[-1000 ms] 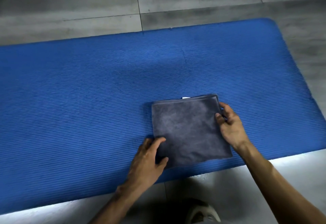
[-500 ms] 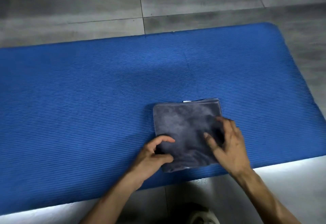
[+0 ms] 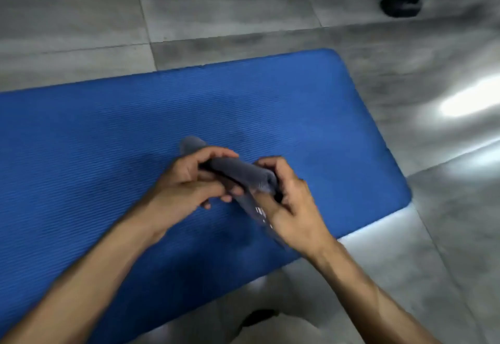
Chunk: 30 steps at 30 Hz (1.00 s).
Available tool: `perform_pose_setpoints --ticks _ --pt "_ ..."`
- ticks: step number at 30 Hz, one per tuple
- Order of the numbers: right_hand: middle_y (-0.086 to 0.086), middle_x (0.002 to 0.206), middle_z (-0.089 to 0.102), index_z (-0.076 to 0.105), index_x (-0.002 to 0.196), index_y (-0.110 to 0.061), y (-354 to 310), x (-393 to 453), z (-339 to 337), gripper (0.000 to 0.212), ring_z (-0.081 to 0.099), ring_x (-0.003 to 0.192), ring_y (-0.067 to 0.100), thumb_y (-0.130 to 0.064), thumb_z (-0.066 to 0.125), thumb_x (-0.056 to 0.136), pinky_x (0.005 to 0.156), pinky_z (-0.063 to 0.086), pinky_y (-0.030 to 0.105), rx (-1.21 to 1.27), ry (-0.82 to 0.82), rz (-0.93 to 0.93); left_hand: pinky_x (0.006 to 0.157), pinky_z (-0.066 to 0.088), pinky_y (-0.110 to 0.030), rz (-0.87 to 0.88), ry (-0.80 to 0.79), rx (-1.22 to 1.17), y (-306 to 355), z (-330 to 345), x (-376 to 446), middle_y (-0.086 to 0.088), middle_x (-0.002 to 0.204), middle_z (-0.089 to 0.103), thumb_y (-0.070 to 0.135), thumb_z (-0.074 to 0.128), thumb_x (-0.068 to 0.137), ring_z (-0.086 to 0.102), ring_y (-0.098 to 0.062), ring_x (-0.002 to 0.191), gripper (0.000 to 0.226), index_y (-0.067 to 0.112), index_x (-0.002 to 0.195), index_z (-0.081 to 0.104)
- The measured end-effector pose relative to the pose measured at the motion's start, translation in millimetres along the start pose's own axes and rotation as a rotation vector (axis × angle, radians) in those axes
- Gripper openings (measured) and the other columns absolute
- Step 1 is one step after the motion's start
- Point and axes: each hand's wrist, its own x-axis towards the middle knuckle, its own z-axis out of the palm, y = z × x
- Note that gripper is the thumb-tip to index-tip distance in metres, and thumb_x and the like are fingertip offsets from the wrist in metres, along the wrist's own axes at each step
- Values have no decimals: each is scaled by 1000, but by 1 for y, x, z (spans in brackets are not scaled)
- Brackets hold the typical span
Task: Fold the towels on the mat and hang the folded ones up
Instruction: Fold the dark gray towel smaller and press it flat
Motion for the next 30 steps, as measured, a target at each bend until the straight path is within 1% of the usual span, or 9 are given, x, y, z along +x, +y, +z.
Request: perform_pose_setpoints --ticks 4,6,9,11,14,18,21,24,30 --pt "-20 88 61 55 107 -29 -52 9 -51 22 58 81 3 -15 59 90 73 48 29 32 -7 41 46 45 -19 158 21 214 65 1 -9 -11 60 65 -7 67 80 54 -8 47 32 21 96 69" --pt "-18 90 60 59 108 -19 -82 6 -76 20 58 83 3 -12 61 89 76 48 28 45 32 59 46 46 -21 209 43 340 101 0 -20 -3 57 63 2 72 79 55 -6 47 31 31 90 72" --pt "1 96 65 64 106 -5 -139 -5 -123 19 61 89 11 -4 63 87 80 48 26 95 140 75 52 51 -31 256 61 526 169 7 -47 5 65 67 36 73 75 65 -7 58 23 53 88 67" --pt "5 98 68 64 106 -3 -178 -16 -151 20 64 91 14 2 63 86 80 51 28 171 173 124 51 50 -32 257 48 624 218 15 -73 5 64 65 57 60 67 63 -7 59 27 53 93 65" --pt "-6 92 65 58 107 -10 -238 -37 -198 24 62 88 9 3 61 88 79 51 27 326 262 204 45 43 -30 310 40 692 294 32 -112 7 55 57 52 71 73 55 -7 52 21 42 91 72" --pt "14 87 59 47 98 -27 -318 -58 -249 26 59 88 36 -8 58 83 77 49 57 471 380 284 52 50 -34 354 30 757 387 46 -161 11 61 60 55 71 72 58 -6 57 22 35 84 73" --pt "24 82 54 44 98 -23 -381 -69 -287 27 54 78 37 -3 55 83 70 45 53 537 440 276 61 51 -37 397 -18 782 455 53 -191 12 78 55 55 65 67 57 -11 72 26 31 77 67" --pt "17 74 46 41 94 -20 -442 -79 -322 29 46 70 26 2 56 82 67 39 44 596 528 275 73 48 -37 457 -96 797 517 60 -218 16 90 58 58 56 64 51 -13 90 34 28 81 60" --pt "1 71 47 46 87 -23 -544 -99 -372 31 45 69 18 3 62 82 64 38 31 651 557 267 65 53 -39 436 -288 666 612 60 -275 16 80 66 51 63 72 63 -5 76 29 32 94 59"
